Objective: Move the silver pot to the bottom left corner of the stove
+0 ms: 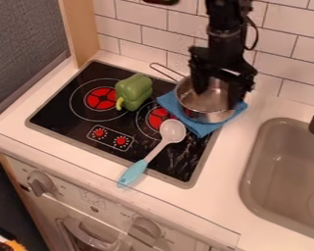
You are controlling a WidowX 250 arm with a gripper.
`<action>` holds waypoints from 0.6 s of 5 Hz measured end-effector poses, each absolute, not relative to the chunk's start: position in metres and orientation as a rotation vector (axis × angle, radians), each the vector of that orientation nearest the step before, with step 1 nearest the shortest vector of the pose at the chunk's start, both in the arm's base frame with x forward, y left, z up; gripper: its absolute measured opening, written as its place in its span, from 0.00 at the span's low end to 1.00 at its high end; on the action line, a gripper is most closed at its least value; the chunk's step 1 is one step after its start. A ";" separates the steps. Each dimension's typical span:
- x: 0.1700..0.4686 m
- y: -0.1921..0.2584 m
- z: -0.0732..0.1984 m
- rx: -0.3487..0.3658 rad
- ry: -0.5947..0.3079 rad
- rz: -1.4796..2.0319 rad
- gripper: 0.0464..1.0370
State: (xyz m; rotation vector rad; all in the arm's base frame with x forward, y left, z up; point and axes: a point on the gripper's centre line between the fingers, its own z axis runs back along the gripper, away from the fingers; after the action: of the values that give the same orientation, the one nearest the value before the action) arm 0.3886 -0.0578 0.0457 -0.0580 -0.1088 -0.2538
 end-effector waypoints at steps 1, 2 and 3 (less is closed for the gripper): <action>0.408 -0.074 0.028 -0.079 -0.088 -0.271 0.96; 0.416 -0.087 0.018 -0.083 -0.071 -0.302 0.91; 0.418 -0.087 0.018 -0.081 -0.083 -0.299 0.59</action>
State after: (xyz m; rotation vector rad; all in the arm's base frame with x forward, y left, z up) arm 0.4179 -0.0871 0.0175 -0.0807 -0.0827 -0.2993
